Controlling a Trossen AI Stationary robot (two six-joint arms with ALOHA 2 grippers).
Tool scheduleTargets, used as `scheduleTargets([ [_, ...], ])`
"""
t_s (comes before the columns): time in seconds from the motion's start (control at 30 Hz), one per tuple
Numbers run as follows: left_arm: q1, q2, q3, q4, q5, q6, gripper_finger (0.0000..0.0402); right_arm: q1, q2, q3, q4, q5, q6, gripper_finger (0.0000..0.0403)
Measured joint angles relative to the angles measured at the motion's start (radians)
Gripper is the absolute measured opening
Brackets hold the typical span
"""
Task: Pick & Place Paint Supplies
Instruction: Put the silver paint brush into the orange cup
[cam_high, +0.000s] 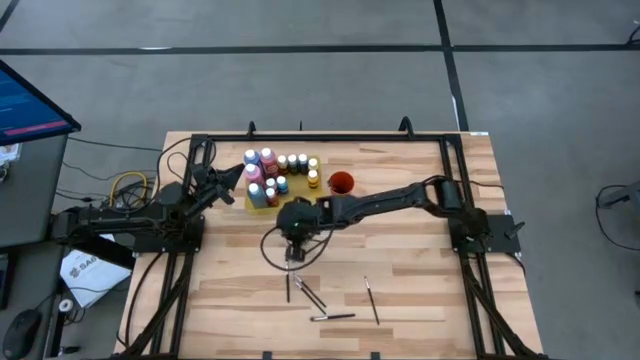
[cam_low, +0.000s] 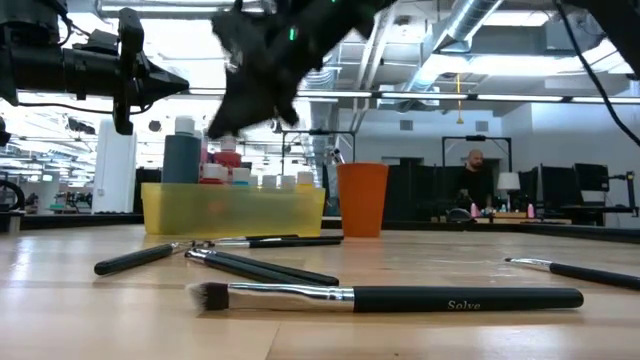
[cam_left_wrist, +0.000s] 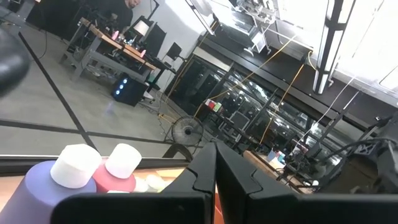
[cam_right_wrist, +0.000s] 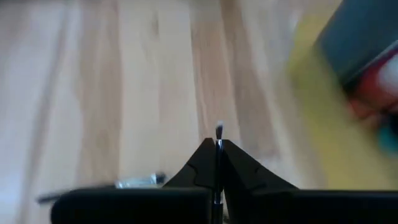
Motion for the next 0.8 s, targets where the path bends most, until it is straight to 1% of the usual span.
scheduleTargets([
  [0.17,0.0,0.0,0.0,0.001,0.0,0.0,0.0001,-0.055,-0.147,-0.043,0.089,0.007,-0.044,0.0003],
  [0.27,0.0,0.0,0.0,0.0,0.0,0.0,0.0001,-0.112,-0.262,-0.11,0.158,0.011,-0.081,0.0001],
  [0.33,0.0,0.0,0.0,0.0,0.0,0.0,0.0001,-0.154,-0.343,-0.181,0.234,0.012,-0.09,0.0001],
  [0.5,0.0,0.0,0.0,0.0,0.0,0.0,0.0001,-0.257,-0.531,-0.449,0.473,0.011,-0.093,0.0001],
  [0.6,0.0,0.0,0.0,0.0,0.0,0.0,0.0001,-0.304,-0.604,-0.634,0.656,0.012,-0.078,0.0001],
  [0.7,0.0,0.0,0.0,0.0,0.0,0.0,0.0001,-0.336,-0.63,-0.796,0.839,0.011,-0.053,0.0001],
  [0.8,0.0,0.0,0.0,0.0,0.0,0.0,0.0001,-0.364,-0.623,-0.916,1.019,0.009,-0.05,0.0001],
])
